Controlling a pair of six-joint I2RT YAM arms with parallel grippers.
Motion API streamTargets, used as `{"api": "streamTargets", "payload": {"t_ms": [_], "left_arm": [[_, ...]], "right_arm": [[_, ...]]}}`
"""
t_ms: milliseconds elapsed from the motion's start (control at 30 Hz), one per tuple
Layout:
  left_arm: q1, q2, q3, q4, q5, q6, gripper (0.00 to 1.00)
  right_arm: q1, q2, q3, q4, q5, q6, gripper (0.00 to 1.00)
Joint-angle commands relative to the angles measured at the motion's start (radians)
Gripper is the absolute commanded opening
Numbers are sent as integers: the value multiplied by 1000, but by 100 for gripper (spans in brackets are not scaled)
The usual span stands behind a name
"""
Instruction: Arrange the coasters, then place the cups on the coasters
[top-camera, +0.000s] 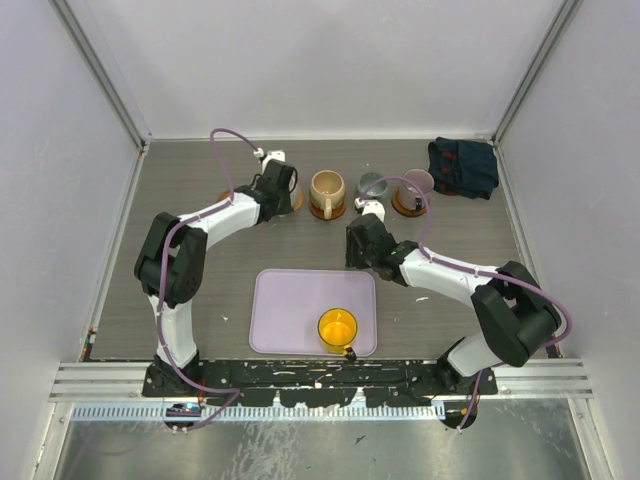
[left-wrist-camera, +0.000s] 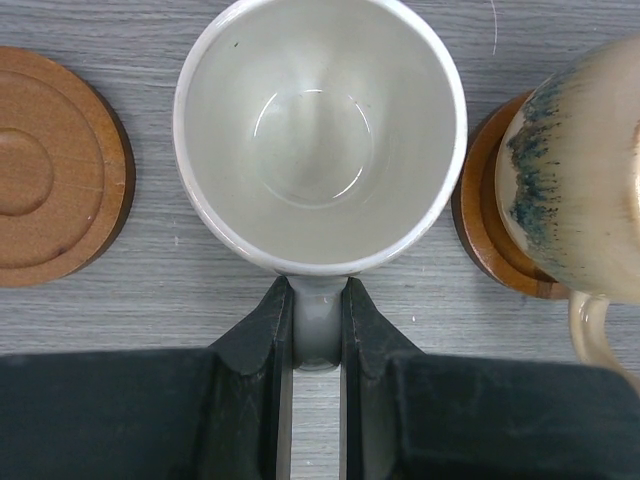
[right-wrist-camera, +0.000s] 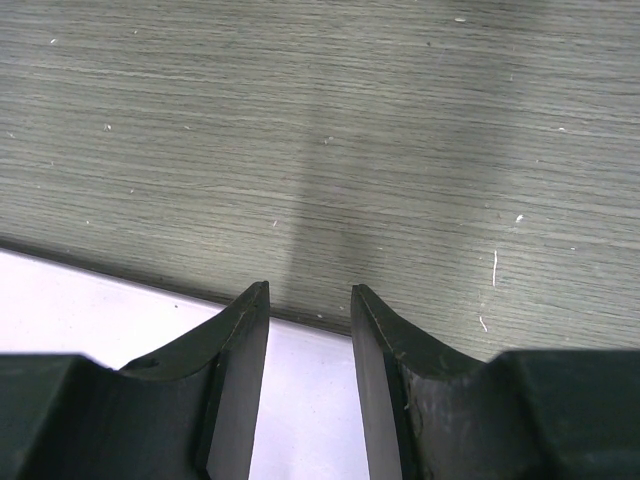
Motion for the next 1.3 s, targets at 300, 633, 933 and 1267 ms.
{"api": "streamTargets", "payload": {"t_ms": [300,633,933,1267], "left_arm": [[11,-76,-23,-4,-70,-21,0],[11,-136,-92,85,-57,-24,0],[11,-195,-20,201,-48,24,0],[11,-159,-20,230,-26,-7,0]], "right_arm": [[1,-27,31,38,-3,12,43],[1,-36,25,37,0,16,44],[1,-46,13,46,2,20,44],[2,-61,0,47,11,25,43]]}}
